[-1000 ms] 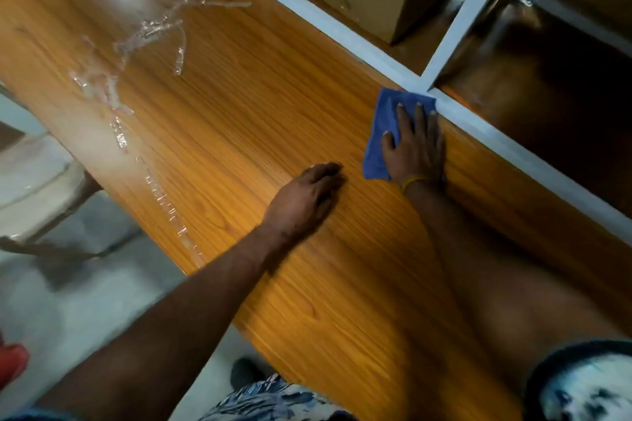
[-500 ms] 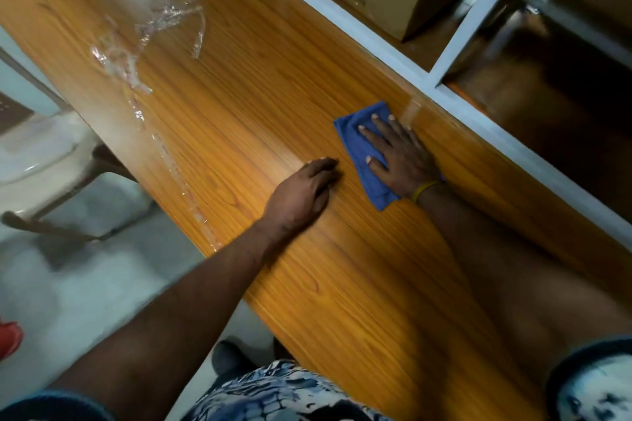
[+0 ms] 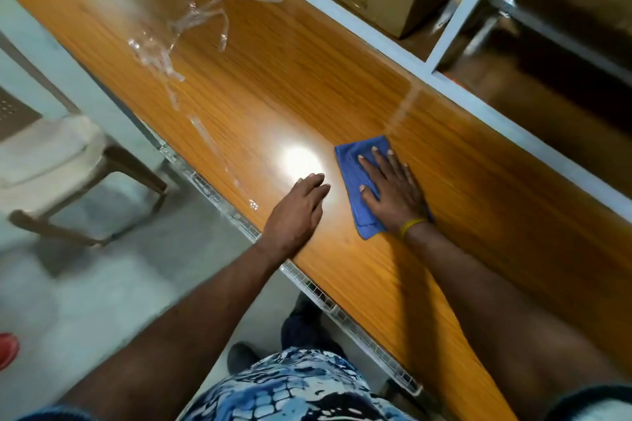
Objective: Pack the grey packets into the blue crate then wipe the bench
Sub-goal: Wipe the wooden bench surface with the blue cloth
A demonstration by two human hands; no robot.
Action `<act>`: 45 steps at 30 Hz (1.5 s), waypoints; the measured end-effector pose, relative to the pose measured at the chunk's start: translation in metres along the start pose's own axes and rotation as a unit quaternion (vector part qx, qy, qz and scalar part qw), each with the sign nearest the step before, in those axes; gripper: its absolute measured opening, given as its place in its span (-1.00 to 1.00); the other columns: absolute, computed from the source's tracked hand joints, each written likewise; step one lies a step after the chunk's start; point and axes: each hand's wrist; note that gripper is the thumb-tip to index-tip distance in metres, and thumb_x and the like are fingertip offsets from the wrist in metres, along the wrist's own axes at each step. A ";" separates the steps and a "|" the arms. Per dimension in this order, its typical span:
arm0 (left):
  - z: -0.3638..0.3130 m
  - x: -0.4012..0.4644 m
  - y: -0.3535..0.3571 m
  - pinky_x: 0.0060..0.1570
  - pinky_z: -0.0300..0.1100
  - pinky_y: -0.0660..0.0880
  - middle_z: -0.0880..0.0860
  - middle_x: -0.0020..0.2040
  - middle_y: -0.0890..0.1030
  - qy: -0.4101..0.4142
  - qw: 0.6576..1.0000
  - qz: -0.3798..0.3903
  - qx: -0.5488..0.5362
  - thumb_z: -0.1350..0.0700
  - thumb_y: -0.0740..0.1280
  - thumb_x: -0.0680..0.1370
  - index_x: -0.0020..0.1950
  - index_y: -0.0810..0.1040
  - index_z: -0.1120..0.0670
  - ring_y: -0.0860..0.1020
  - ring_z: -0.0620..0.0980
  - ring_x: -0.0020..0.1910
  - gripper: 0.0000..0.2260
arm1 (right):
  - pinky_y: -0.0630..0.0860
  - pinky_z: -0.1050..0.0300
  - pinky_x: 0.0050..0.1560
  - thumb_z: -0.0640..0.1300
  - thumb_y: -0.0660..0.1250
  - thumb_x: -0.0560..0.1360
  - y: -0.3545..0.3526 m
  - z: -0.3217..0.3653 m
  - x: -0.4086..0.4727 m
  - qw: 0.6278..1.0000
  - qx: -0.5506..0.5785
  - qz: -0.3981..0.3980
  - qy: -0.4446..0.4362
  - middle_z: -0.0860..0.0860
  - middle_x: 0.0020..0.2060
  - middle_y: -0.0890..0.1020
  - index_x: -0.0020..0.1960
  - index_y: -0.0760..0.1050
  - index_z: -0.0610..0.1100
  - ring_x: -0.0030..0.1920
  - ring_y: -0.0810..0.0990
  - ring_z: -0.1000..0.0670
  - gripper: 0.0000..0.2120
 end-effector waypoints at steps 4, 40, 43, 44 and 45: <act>-0.002 -0.031 -0.006 0.39 0.06 0.39 0.19 0.37 0.51 -0.014 1.000 -0.017 -0.005 0.27 0.32 0.57 0.30 0.56 0.24 0.48 0.17 0.35 -0.70 | -0.08 -0.17 0.56 0.16 0.06 0.58 0.008 0.031 -0.029 0.998 -0.010 0.007 0.062 0.07 0.60 -0.09 0.60 -0.08 0.16 0.59 -0.14 -0.07 -0.37; -0.026 0.034 0.008 0.53 0.16 0.05 0.20 0.60 0.09 -0.113 0.988 0.064 0.079 -0.14 -0.04 0.62 0.58 0.22 0.08 0.07 0.20 0.58 -0.43 | 0.36 0.02 0.27 -0.25 0.22 0.42 0.011 0.059 -0.014 0.937 0.261 -0.169 0.157 -0.20 0.23 0.55 0.21 0.59 -0.21 0.22 0.53 -0.23 -0.61; -0.019 0.030 0.019 0.52 0.20 0.06 0.16 0.61 0.07 -0.088 0.984 0.075 0.138 -0.16 -0.02 0.64 0.59 0.21 0.01 0.06 0.16 0.59 -0.46 | 0.43 -0.16 0.26 -0.10 0.20 0.45 0.021 0.059 -0.022 0.960 0.205 -0.148 0.123 -0.12 0.31 0.51 0.25 0.56 -0.09 0.30 0.48 -0.20 -0.60; -0.015 0.028 0.020 0.53 0.19 0.04 0.15 0.62 0.07 -0.075 0.984 0.076 0.144 -0.16 -0.02 0.65 0.59 0.21 -0.02 0.05 0.15 0.59 -0.47 | 0.43 -0.17 0.27 -0.07 0.20 0.46 0.023 0.062 -0.023 0.963 0.195 -0.145 0.113 -0.11 0.32 0.51 0.25 0.56 -0.09 0.31 0.47 -0.20 -0.60; -0.011 0.027 0.019 0.53 0.17 0.02 0.13 0.62 0.07 -0.058 0.984 0.081 0.147 -0.16 -0.01 0.65 0.59 0.20 -0.04 0.04 0.15 0.59 -0.48 | 0.41 -0.18 0.29 -0.06 0.20 0.47 0.024 0.064 -0.024 0.965 0.188 -0.147 0.107 -0.11 0.32 0.51 0.25 0.57 -0.09 0.32 0.46 -0.20 -0.61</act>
Point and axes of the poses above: each hand's wrist, its own x-axis towards the middle knuckle, its own y-axis out of the palm, z = x × y
